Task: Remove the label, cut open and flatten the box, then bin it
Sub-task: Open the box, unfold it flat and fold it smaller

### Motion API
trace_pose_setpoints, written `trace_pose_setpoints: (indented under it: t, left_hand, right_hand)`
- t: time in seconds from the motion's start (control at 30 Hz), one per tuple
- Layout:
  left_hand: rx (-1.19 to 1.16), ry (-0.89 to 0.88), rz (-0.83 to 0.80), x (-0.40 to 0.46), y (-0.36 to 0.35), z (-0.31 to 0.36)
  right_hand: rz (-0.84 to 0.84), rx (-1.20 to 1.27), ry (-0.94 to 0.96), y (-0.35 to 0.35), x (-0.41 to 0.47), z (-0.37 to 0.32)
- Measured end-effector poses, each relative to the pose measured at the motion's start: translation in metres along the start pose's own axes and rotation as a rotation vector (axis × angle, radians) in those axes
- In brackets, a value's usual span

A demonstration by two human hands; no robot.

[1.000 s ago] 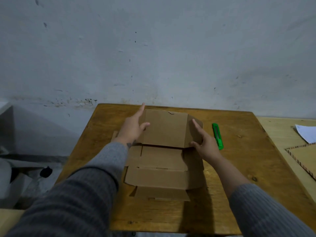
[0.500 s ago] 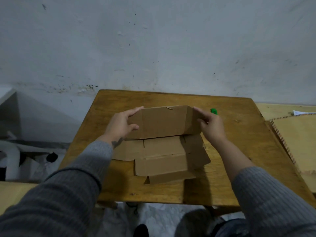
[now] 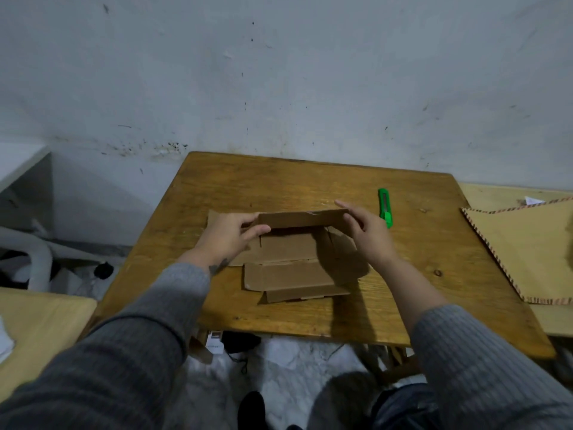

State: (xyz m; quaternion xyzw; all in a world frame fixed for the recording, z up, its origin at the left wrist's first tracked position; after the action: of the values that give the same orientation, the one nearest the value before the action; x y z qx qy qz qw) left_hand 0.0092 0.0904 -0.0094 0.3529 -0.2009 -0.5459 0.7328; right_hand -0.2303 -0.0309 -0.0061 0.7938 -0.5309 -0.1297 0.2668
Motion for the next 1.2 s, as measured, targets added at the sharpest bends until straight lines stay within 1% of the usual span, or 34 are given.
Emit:
trace_pose_setpoints:
  t: [0.07, 0.17, 0.23, 0.27, 0.37, 0.43, 0.5, 0.6, 0.77, 0.93, 1.0, 1.07, 1.13, 1.2]
  left_hand:
    - [0.005, 0.046, -0.065, -0.004, -0.002, 0.008]
    - [-0.066, 0.197, -0.141, -0.008, -0.015, 0.02]
    - [0.004, 0.285, -0.151, -0.007, -0.024, 0.024]
    - [0.072, 0.293, -0.181, -0.007, -0.03, 0.026]
    - [0.287, 0.239, -0.334, -0.005, -0.051, 0.023]
    - [0.418, 0.186, -0.404, -0.005, -0.065, 0.016]
    - [0.517, 0.144, -0.406, -0.006, -0.075, 0.007]
    - [0.629, 0.102, -0.397, -0.007, -0.089, -0.006]
    - [0.663, 0.085, -0.386, -0.007, -0.101, -0.021]
    - [0.691, 0.087, -0.396, 0.01, -0.097, -0.022]
    - [0.679, 0.113, -0.42, 0.02, -0.096, -0.019]
    - [0.67, 0.122, -0.419, 0.025, -0.099, -0.017]
    - [0.678, 0.118, -0.398, 0.024, -0.103, -0.019]
    - [0.685, 0.107, -0.377, 0.024, -0.107, -0.022]
  right_hand:
    - [-0.053, -0.05, -0.011, 0.002, -0.005, 0.003]
    - [-0.133, -0.108, -0.045, 0.004, -0.013, 0.011]
    - [-0.18, -0.155, -0.055, 0.003, -0.019, 0.016]
    - [-0.197, -0.177, -0.056, 0.002, -0.021, 0.018]
    - [-0.233, -0.244, -0.067, 0.0, -0.029, 0.026]
    - [-0.304, -0.274, -0.079, -0.005, -0.035, 0.035]
    - [-0.376, -0.417, -0.052, -0.014, -0.04, 0.044]
    - [-0.363, -0.573, -0.029, -0.028, -0.041, 0.058]
    - [-0.432, -0.711, -0.048, -0.045, -0.036, 0.075]
    - [-0.392, -0.761, -0.04, -0.05, -0.02, 0.079]
    - [-0.349, -0.712, -0.052, -0.049, -0.007, 0.075]
    - [-0.245, -0.615, -0.065, -0.046, 0.001, 0.072]
    - [-0.117, -0.566, -0.136, -0.041, 0.003, 0.076]
    - [-0.047, -0.595, -0.284, -0.034, 0.003, 0.087]
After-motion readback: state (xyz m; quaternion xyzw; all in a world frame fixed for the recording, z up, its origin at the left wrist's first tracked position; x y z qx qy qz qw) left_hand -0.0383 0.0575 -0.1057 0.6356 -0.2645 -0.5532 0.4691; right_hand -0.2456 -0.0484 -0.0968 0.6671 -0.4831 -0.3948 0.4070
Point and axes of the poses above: each hand's wrist, its own x-axis towards the middle knuckle, its own y-axis out of the back of the hand, z = x × y, the point moved 4 cm from there along x, towards the middle knuckle, and after that the axes turned 1 degree about x, right-handed, at the moved point
